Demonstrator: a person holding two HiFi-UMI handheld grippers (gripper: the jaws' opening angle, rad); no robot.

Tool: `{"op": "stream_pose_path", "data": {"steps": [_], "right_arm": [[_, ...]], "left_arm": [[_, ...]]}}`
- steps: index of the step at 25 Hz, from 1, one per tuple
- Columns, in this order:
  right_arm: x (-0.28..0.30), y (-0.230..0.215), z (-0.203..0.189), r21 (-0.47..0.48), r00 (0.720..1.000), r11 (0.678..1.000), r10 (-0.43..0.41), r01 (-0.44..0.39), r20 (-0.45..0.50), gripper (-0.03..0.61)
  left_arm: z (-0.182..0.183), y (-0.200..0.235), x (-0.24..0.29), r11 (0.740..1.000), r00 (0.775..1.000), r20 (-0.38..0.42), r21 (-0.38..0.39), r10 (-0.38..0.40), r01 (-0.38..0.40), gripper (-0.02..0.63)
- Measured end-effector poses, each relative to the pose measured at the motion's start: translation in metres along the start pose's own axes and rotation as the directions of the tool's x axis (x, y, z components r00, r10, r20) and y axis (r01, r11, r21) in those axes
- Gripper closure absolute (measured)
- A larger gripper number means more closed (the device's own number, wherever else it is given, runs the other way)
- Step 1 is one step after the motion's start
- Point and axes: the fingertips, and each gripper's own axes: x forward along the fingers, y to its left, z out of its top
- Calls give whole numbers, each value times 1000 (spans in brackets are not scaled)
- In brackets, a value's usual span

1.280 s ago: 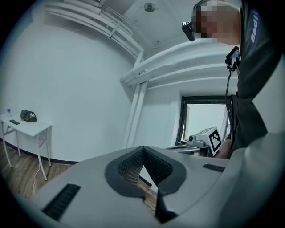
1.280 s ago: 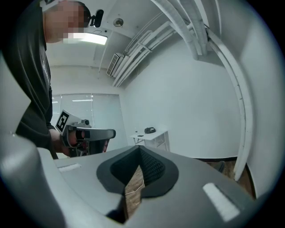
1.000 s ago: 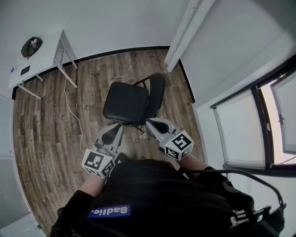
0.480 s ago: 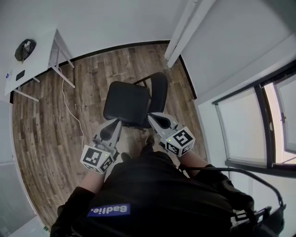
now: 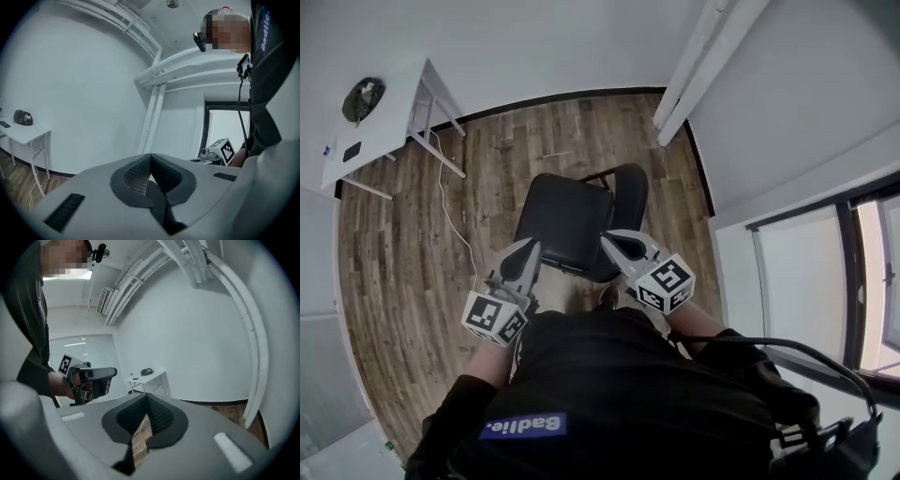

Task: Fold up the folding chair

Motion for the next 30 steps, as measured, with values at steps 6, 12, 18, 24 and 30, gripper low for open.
{"op": "stream_pose_path", "data": {"steps": [6,12,18,24,30], "right_arm": [[14,-26,-7,23,999,999,-26,27,-38,577],[46,-39,-10,48,988,988,-142,145,-62,575],[72,-36,-9,74,961,960,-265,270,-75,575],[84,-27,-17,109,943,939,-318,327,-92,574],[80,-39,-48,152,920,912,-357,381,-164,558]], "left_arm": [[0,28,20,1000,1000,-3,-15,2,-2,609],[-6,67,25,996,995,-38,-26,-88,88,609],[-15,115,22,983,979,-83,-48,-183,180,609],[-25,133,29,966,962,-116,-106,-248,237,609],[-57,142,39,959,946,-181,-139,-270,247,609]]}}
